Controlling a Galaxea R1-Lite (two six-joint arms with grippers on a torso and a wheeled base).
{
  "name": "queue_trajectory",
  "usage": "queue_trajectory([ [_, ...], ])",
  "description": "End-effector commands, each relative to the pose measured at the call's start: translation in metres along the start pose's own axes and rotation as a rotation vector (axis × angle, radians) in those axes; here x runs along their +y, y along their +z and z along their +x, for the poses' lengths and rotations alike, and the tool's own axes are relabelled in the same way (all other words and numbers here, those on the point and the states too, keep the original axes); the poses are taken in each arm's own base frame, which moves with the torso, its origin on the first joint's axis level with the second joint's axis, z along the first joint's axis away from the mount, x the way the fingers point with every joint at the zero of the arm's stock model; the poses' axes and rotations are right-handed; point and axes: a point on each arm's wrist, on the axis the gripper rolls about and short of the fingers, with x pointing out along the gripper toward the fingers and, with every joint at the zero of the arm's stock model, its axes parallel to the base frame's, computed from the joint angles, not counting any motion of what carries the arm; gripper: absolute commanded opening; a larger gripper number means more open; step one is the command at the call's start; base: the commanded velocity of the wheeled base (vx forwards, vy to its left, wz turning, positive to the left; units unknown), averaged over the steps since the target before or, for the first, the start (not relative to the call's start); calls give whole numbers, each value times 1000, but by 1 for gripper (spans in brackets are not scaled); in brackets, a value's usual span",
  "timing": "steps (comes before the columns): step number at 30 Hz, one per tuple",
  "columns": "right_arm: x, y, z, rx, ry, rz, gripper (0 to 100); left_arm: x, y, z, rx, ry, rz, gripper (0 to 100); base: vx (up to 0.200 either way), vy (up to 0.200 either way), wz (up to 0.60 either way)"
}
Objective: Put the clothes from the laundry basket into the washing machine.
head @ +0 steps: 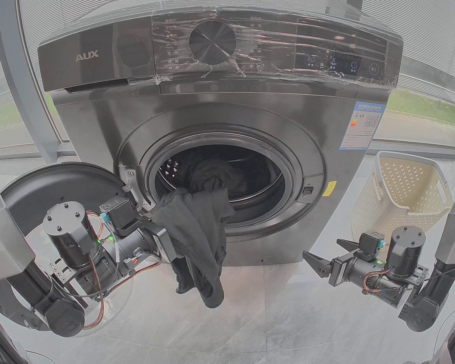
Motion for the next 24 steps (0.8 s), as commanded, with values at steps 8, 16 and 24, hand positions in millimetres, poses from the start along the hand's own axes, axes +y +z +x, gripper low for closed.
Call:
queue_trajectory([
  [8, -6, 19, -18, -72, 24, 9, 100, 4, -5, 1, 17, 13, 3, 0, 25, 0, 0],
  [16, -1, 16, -17, -58, 39, 5, 100, 2, -10, 1, 36, 10, 19, 0, 125, 0, 0],
  [24, 1, 7, -15, -15, 42, 0, 100, 1, -13, -1, 50, 6, 25, 0, 0, 0, 0],
])
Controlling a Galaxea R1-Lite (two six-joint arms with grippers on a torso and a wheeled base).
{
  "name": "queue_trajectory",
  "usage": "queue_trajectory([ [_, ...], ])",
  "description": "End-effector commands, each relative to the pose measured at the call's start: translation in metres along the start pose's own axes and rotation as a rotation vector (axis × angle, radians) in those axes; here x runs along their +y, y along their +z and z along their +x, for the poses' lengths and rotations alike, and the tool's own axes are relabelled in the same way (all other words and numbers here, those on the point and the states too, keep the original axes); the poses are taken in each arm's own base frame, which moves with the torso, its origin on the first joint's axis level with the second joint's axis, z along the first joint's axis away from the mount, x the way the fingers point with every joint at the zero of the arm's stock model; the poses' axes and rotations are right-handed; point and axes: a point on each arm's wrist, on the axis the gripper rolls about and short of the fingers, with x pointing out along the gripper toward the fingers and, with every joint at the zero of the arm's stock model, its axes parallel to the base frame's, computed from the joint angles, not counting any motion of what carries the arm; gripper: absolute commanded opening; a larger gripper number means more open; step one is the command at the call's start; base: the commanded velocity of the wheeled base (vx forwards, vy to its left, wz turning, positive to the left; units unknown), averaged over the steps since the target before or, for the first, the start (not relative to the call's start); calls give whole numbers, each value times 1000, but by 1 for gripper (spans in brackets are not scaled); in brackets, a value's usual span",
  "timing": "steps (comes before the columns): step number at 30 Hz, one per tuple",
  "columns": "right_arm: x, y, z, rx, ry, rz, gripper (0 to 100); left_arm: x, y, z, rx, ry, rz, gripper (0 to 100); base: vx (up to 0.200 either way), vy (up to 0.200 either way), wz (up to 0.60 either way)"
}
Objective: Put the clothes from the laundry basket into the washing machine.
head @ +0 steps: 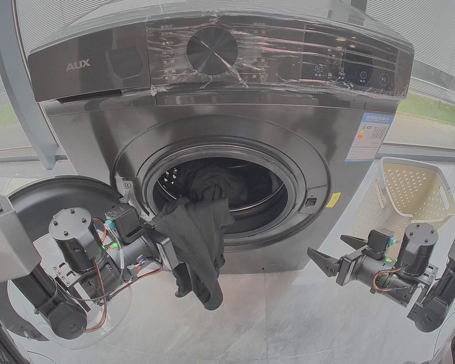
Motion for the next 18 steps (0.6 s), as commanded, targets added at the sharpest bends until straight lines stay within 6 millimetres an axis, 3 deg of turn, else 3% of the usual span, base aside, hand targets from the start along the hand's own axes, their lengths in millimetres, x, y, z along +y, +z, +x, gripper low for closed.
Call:
queue_trajectory([
  [1, 1, -5, 1, 25, 3, -2, 100, -1, -2, 0, 5, -3, 0, 0, 0, 0, 0],
  [10, 6, -7, 0, 32, 21, -6, 100, 0, -3, 2, 9, -1, 7, 0, 200, 0, 0],
  [18, 9, -9, -2, 43, 31, -10, 100, -2, -6, -2, 24, -7, 7, 0, 0, 0, 0],
])
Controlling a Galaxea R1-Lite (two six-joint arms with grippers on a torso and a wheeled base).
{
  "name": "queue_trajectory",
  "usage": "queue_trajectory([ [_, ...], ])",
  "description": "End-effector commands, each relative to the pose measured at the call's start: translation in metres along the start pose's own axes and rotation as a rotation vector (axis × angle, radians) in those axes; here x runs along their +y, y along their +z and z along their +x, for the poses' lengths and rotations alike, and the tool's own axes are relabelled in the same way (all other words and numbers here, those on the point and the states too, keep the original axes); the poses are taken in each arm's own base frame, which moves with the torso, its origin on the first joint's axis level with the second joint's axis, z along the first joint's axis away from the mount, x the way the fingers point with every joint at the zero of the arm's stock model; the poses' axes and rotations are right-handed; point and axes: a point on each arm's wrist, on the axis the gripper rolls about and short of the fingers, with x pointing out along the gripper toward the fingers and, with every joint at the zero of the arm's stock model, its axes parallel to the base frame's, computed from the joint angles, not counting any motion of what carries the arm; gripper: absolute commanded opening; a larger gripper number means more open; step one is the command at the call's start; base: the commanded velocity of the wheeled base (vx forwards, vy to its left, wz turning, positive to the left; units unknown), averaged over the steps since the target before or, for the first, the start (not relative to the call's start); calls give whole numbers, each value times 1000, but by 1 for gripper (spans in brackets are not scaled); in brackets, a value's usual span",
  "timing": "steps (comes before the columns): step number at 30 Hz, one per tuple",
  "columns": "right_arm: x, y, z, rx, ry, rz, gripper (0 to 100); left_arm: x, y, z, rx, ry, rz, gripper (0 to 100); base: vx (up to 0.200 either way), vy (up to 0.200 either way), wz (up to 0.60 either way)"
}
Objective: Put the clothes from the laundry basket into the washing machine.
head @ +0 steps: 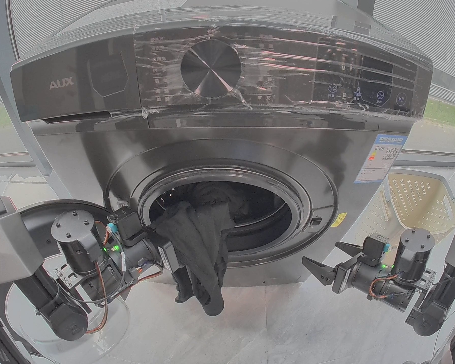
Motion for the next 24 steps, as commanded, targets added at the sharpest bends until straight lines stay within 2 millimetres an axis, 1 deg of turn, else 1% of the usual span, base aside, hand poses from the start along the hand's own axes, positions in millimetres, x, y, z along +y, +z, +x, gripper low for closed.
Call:
queue_trajectory([
  [1, 2, -2, -1, 9, 6, -4, 100, -6, -1, -3, 8, -19, 3, 0, 0, 0, 0],
  [4, 6, -2, -2, 9, 23, -8, 100, -14, -5, -4, 22, -46, 14, 0, 0, 0, 0],
  [5, 9, -1, -3, 4, 30, -13, 100, -20, -5, -2, 19, -63, 13, 0, 0, 0, 0],
  [7, 11, -2, -3, 4, 31, -15, 100, -25, -6, 2, 21, -79, 13, 0, 0, 0, 0],
  [9, 14, -2, -4, 5, 35, -20, 100, -28, -17, 14, 43, -93, 31, 0, 0, 0, 0],
  [11, 15, -2, -4, 2, 37, -22, 100, -29, -20, 20, 46, -99, 40, 0, 0, 0, 0],
  [14, 20, 0, -6, -10, 55, -26, 100, -30, -31, 37, 55, -107, 77, 0, 0, 0, 0],
  [18, 22, 0, -6, -11, 64, -28, 100, -27, -37, 53, 44, -97, 66, 0, 0, 0, 0],
  [21, 23, 4, -9, -29, 68, -27, 100, -22, -40, 74, 10, -60, 65, 0, 0, 0, 0],
  [22, 23, 5, -9, -32, 69, -27, 100, -21, -41, 75, 8, -57, 63, 0, 0, 0, 0],
  [24, 24, 7, -10, -41, 71, -27, 100, -23, -44, 85, -6, -53, 39, 0, 0, 0, 0],
])
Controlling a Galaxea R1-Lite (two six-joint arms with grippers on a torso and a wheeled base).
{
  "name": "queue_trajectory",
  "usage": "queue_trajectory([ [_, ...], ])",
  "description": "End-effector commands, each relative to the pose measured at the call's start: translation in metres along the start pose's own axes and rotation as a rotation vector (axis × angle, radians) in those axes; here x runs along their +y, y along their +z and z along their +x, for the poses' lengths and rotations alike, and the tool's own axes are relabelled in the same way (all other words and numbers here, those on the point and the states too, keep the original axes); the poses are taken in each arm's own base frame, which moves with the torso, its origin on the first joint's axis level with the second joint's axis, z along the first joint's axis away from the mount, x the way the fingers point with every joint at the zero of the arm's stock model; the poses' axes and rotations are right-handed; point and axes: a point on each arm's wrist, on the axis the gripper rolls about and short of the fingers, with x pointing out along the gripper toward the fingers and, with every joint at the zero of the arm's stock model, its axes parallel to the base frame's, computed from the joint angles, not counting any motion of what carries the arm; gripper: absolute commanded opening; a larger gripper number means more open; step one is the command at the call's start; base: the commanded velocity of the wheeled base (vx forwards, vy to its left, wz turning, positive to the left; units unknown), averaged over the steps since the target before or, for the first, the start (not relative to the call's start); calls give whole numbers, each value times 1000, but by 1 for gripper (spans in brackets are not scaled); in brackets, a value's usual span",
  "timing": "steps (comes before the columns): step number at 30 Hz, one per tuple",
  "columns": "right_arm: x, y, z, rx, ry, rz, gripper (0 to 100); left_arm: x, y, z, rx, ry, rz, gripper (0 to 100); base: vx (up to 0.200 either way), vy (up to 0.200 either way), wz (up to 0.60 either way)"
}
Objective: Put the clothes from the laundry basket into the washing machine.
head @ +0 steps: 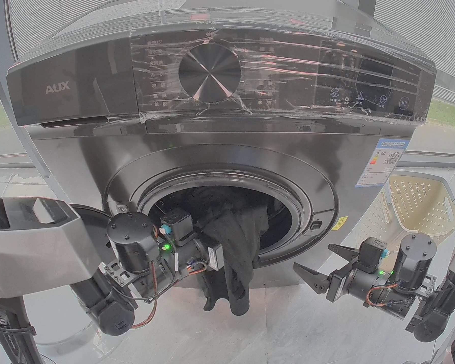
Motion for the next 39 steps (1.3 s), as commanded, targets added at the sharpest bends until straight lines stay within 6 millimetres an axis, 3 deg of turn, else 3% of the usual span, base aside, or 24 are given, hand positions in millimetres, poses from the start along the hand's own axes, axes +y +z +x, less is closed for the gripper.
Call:
queue_trajectory([
  [1, 3, 6, -3, -29, 12, -1, 100, 4, -20, 24, 9, 23, -28, 0, 0, 0, 0],
  [12, 4, 10, -3, -48, 18, -1, 100, 22, -51, 68, 23, 126, -47, 0, 0, 0, 0],
  [20, 6, 8, -4, -38, 23, -3, 100, 26, -46, 99, 41, 134, -48, 0, 0, 0, 0],
  [27, 7, 10, -4, -47, 30, -5, 100, 57, -40, 134, 31, 218, -49, 0, 0, 0, 0],
  [34, 7, 11, -4, -52, 31, -4, 100, 65, -56, 155, 56, 234, -44, 0, 0, 0, 0],
  [39, 7, 10, -3, -50, 30, -4, 100, 82, -49, 175, 8, 345, -37, 0, 0, 0, 0],
])
